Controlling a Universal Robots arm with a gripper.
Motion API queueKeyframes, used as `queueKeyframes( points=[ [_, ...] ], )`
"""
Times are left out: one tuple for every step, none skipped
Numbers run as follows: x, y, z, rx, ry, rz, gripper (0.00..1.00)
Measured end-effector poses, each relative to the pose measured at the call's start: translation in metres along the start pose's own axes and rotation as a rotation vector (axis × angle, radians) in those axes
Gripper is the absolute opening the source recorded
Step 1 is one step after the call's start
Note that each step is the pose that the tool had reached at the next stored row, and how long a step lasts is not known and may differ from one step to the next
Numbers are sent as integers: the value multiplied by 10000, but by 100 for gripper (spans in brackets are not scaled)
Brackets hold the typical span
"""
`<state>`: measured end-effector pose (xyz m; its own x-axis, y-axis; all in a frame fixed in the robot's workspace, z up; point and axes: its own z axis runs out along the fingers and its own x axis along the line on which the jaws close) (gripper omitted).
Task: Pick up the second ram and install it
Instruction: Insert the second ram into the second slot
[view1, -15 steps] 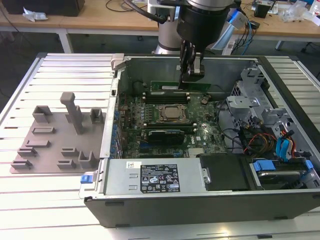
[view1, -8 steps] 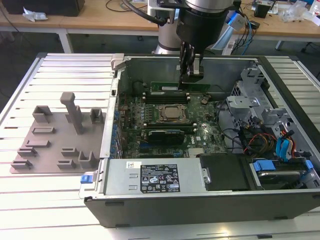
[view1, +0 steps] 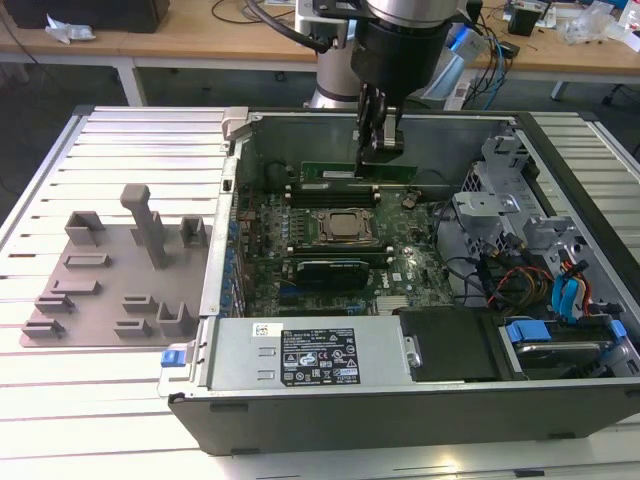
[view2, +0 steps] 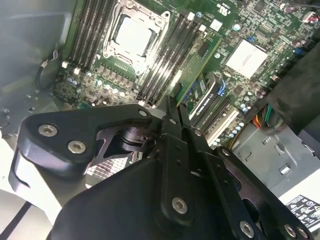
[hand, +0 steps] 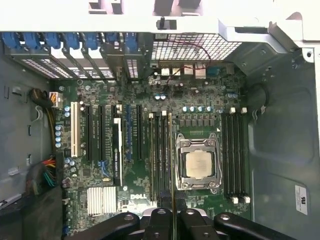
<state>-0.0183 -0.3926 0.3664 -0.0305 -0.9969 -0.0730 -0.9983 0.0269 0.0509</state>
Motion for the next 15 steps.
queueKeyframes(
  points=[
    [-21, 0, 6, 0, 0, 0, 13],
    [-37, 0, 11, 0, -1, 0, 13],
    [-55, 1, 16, 0, -1, 1, 13],
    [-75, 1, 25, 0, -2, 0, 13],
    [-87, 0, 37, 0, 0, -1, 13],
    [-92, 0, 52, 1, -2, 0, 13],
    [-96, -1, 63, 0, -1, -1, 13],
    [-99, -1, 75, 0, -2, 0, 13],
    [-102, -2, 88, 0, -1, 0, 13],
    [-104, -2, 100, 0, -2, 0, 13],
    [-106, -3, 109, 0, -1, 0, 13],
    [-108, -3, 116, 0, 0, 0, 13],
    [-111, -3, 127, 0, -2, 0, 13],
    [-115, -4, 145, 0, -1, 0, 13],
    [-121, -5, 166, 0, 0, 1, 13]
  ],
)
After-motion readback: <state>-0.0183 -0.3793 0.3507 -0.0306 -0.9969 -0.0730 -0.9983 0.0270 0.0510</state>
